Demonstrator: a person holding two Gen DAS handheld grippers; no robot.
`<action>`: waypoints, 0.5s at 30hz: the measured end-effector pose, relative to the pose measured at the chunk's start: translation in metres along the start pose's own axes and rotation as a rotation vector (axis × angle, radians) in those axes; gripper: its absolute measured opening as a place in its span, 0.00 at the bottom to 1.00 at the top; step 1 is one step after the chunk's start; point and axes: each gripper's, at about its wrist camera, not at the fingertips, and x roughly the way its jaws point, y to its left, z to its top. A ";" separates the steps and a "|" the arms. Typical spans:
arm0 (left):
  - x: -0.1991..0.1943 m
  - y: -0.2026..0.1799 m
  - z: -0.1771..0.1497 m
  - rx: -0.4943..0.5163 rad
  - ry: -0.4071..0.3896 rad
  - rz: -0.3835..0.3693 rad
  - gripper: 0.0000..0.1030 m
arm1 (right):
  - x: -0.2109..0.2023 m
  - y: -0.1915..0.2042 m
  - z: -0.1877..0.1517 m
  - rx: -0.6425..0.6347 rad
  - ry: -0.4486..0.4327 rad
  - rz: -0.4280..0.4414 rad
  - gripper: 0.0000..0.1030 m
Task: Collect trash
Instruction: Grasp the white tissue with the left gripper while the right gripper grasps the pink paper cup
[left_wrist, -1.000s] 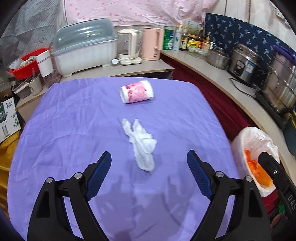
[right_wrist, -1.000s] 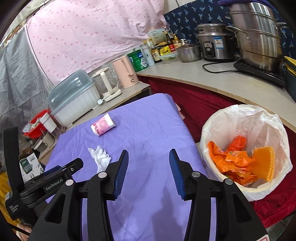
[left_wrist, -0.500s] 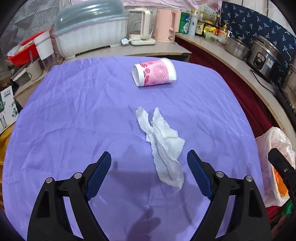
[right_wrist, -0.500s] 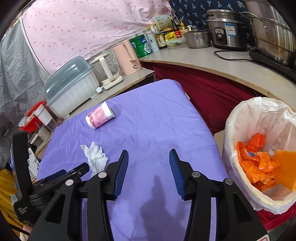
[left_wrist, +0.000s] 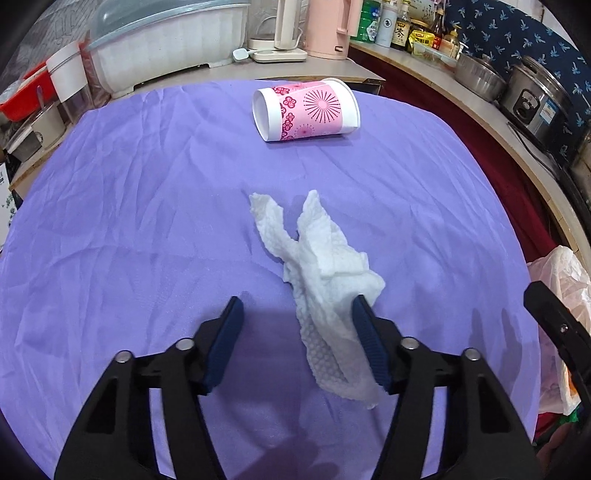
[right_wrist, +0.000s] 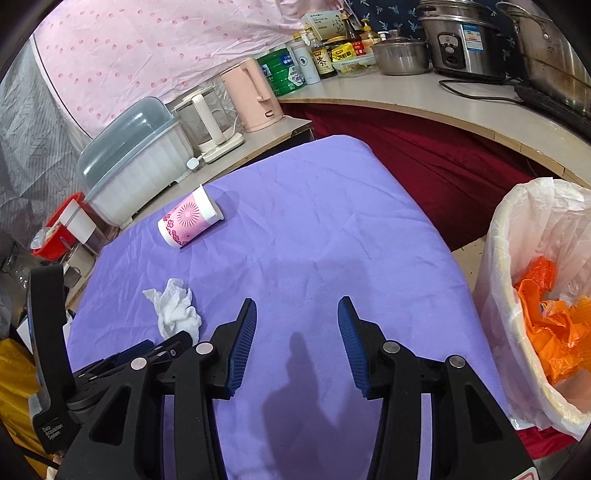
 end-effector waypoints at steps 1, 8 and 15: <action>0.000 0.001 0.000 0.001 0.002 -0.004 0.38 | 0.002 0.001 0.000 -0.001 0.002 0.001 0.44; -0.006 0.017 0.005 -0.016 0.013 -0.034 0.06 | 0.010 0.025 0.001 -0.031 0.009 0.021 0.44; -0.021 0.052 0.024 -0.059 -0.028 -0.011 0.05 | 0.029 0.063 0.017 -0.089 0.013 0.064 0.44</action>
